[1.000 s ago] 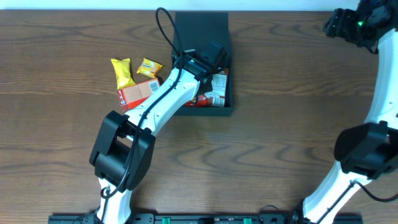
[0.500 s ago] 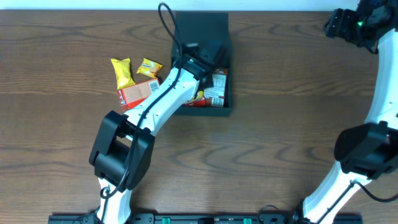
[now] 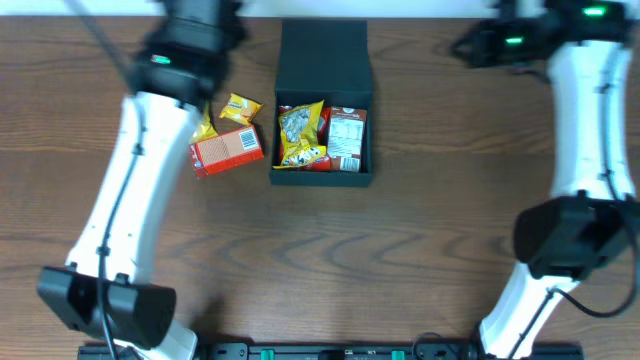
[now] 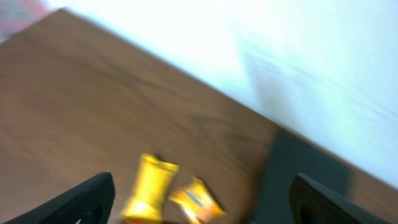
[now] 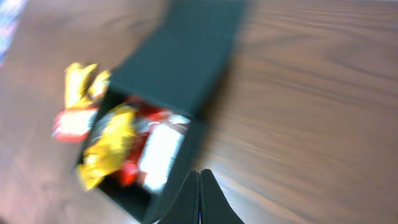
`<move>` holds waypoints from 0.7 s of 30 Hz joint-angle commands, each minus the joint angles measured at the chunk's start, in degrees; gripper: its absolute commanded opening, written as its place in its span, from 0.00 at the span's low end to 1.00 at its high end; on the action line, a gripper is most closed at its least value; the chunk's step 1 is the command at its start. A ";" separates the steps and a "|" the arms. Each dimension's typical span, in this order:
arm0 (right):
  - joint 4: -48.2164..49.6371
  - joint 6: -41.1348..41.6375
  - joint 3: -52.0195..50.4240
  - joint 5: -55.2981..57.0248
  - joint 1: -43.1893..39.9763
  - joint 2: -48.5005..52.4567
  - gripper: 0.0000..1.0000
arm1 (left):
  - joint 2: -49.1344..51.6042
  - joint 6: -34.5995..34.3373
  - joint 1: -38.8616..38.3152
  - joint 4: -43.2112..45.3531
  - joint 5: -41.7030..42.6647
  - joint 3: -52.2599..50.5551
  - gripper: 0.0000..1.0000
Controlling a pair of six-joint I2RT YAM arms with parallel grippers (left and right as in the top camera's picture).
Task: Pack container
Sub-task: 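Press the snacks down inside the black box with the right gripper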
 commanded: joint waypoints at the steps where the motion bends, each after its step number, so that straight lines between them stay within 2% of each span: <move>1: 2.60 -4.70 -5.11 -7.58 7.69 0.59 0.01 | 1.40 -0.26 6.12 -1.22 6.88 0.22 0.93; 6: 10.56 -4.61 -10.36 -13.64 17.05 3.76 0.01 | 2.58 -0.20 13.77 -2.91 13.51 -0.02 0.94; 10: 13.35 -3.98 -10.75 -13.68 22.34 8.20 0.01 | 3.96 1.84 16.83 -3.39 15.43 -0.02 0.94; 21: 10.97 0.13 -10.75 -13.84 25.90 20.85 0.01 | 4.83 5.70 17.09 -3.41 15.50 -0.04 0.96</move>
